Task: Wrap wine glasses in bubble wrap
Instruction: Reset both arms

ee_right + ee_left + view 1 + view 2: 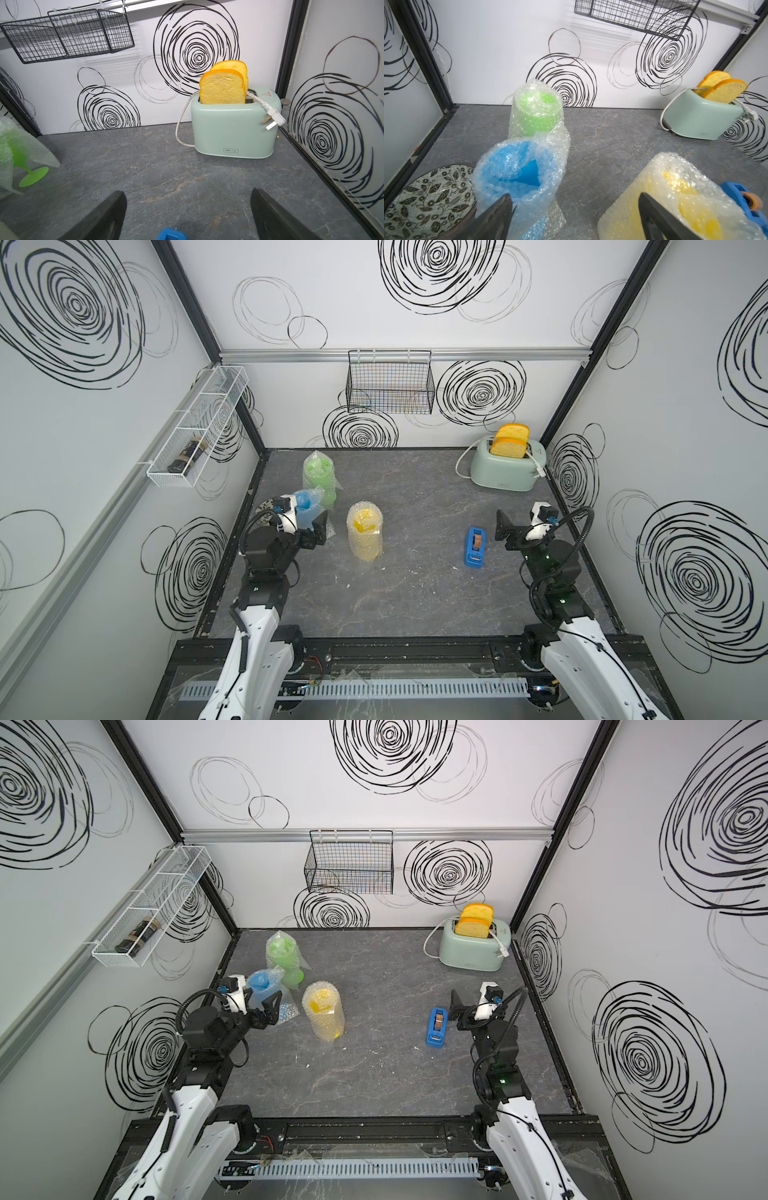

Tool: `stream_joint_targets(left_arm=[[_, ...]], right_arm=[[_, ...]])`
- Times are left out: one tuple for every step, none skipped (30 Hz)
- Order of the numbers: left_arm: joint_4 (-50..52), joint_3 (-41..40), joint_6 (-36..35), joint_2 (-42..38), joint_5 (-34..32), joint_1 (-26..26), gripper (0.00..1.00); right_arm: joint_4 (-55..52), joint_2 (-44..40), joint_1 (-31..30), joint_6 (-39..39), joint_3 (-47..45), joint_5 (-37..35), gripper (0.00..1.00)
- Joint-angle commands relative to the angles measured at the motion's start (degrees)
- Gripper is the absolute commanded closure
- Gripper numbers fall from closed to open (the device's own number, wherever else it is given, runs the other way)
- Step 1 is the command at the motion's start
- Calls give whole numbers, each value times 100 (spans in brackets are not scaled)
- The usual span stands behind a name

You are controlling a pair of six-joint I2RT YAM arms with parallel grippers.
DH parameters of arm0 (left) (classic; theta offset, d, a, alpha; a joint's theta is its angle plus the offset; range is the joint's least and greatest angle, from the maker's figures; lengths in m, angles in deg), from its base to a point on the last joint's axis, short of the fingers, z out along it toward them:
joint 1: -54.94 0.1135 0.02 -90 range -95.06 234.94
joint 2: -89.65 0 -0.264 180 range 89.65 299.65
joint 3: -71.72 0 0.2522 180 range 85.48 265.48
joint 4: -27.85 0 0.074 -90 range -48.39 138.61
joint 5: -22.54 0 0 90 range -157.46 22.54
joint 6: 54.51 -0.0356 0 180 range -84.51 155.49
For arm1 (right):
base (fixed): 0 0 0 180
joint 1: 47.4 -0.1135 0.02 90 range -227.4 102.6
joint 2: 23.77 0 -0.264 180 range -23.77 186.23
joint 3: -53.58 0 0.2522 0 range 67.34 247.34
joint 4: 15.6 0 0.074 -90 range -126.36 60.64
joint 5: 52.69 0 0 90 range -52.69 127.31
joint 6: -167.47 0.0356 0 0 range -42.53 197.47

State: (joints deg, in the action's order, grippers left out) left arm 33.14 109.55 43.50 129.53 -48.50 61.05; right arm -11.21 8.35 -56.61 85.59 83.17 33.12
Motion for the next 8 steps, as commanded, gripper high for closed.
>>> stream_joint_targets(left_arm=[[-40,208,144,-63,2,26,3],[-57,183,159,-59,-18,30,3],[-77,164,151,-59,-46,31,3],[-70,159,121,-59,-70,31,4],[-70,167,116,-59,-130,31,3],[-72,182,138,-59,-194,31,3],[-68,199,156,-59,-226,31,4],[-40,239,156,-51,-216,31,4]], right_arm=[[308,98,17,5,-49,112,3],[287,150,17,5,-44,111,3],[264,193,20,5,-23,102,3],[251,207,25,5,-9,98,3],[248,211,25,-3,-9,99,3],[255,216,25,-9,-7,93,3],[260,196,25,-12,-3,86,3],[258,200,25,-19,-10,85,3]])
